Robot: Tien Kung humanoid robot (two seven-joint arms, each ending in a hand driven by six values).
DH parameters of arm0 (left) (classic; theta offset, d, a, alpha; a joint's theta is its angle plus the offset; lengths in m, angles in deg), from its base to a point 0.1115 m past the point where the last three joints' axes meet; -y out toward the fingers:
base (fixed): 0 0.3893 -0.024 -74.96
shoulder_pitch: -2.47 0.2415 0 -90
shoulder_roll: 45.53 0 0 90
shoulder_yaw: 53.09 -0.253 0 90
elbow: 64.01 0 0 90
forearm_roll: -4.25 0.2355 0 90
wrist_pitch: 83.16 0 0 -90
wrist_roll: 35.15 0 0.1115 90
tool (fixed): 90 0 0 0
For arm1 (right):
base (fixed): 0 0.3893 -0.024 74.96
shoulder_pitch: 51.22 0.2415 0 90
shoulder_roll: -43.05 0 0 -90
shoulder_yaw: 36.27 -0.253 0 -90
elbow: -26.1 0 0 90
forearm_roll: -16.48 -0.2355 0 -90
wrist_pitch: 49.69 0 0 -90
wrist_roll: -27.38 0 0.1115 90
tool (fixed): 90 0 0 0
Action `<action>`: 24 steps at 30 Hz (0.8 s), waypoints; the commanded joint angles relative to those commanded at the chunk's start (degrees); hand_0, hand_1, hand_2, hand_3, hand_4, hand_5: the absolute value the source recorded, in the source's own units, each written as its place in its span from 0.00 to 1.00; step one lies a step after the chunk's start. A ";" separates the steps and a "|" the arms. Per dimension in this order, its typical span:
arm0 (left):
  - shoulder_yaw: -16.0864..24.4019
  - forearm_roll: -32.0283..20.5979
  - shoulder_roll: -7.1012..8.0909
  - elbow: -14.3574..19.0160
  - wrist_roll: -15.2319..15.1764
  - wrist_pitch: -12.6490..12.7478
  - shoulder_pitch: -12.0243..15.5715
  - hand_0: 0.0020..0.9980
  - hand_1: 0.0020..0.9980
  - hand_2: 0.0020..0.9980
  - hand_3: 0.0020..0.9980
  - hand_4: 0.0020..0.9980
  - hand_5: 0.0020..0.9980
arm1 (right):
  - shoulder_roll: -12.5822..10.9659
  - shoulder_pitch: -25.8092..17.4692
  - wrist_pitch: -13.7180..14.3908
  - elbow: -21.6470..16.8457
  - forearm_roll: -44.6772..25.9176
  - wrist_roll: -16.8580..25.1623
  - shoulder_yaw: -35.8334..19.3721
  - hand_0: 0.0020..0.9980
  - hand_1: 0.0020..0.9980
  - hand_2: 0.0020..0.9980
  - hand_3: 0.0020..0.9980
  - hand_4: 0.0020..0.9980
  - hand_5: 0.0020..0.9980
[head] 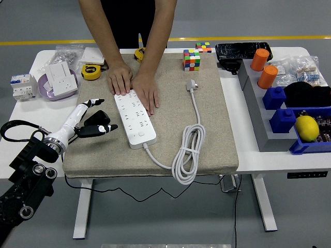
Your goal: Pick up the plug,place it near the board,insert it into the board,press the button
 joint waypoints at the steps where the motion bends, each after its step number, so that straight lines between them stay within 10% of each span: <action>1: -0.25 0.21 0.04 -0.36 -0.10 0.17 -0.22 0.98 0.98 0.90 0.87 1.00 0.35 | -0.02 0.05 0.00 0.00 -0.06 0.03 0.07 0.90 0.82 0.77 0.79 1.00 0.90; 17: -2.37 7.28 -0.19 -8.36 -3.23 6.17 -3.92 0.94 0.96 0.88 0.85 1.00 0.34 | -0.09 0.30 -0.04 0.00 -0.40 0.04 0.36 0.90 0.82 0.77 0.79 1.00 0.90; 24: -3.00 11.02 -0.31 -10.42 -3.67 8.04 -5.28 0.76 0.82 0.75 0.77 1.00 0.33 | -0.13 0.44 -0.05 0.00 -0.44 0.04 0.30 0.90 0.82 0.77 0.79 1.00 0.90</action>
